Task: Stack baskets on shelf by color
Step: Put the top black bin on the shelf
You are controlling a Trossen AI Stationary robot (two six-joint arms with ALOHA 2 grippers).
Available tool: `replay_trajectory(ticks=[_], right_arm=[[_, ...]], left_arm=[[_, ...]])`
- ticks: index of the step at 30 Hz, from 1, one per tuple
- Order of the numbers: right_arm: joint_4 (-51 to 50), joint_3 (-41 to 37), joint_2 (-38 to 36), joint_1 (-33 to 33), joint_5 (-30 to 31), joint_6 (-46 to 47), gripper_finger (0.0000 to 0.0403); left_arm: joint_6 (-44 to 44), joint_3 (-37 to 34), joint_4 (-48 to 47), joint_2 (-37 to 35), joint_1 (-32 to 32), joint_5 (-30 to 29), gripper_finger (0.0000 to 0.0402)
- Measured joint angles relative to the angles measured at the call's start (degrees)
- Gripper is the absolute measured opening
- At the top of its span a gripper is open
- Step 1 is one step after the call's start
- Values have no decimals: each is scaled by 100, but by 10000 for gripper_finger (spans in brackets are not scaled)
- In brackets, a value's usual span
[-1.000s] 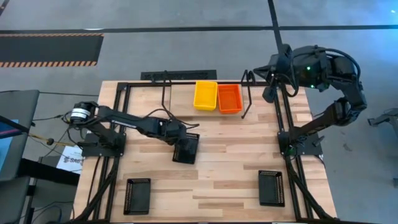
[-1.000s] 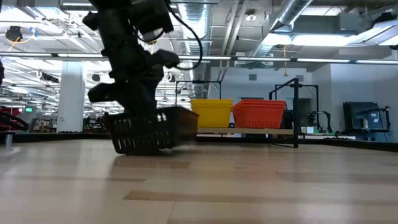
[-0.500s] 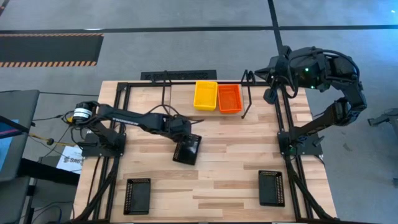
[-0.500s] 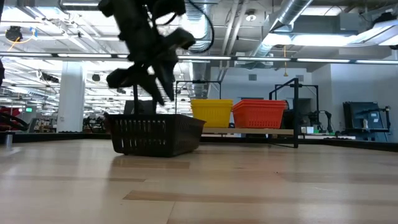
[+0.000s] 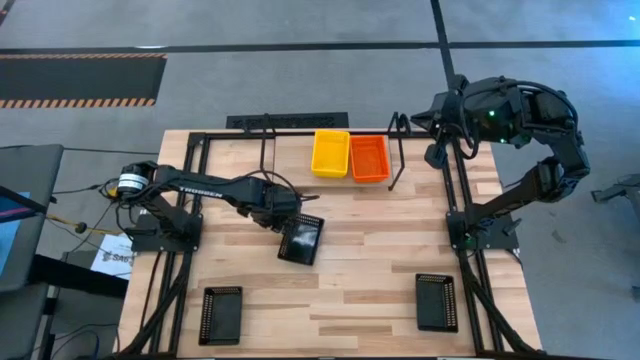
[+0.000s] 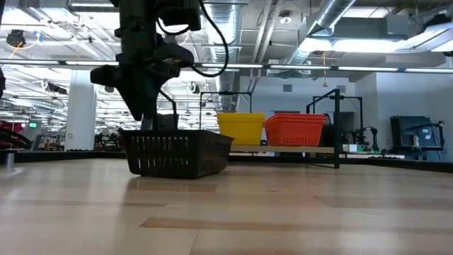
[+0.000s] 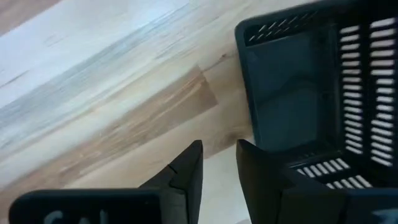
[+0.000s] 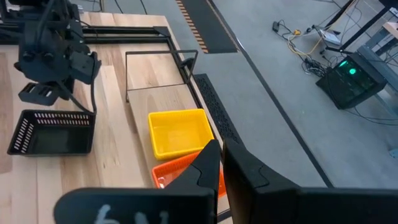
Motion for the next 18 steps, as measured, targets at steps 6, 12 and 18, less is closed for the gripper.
replay_trajectory(ticks=[6,12,18], right_arm=[[4,0,0,0,-28,-2,42],[-15,0,0,0,-29,-2,42],[-17,0,0,2,-27,-4,42]], left_arm=[[683,0,275,22,26,-256,84],[1441,-2,408,44,270,53,85],[1082,-2,288,44,271,-195,106]])
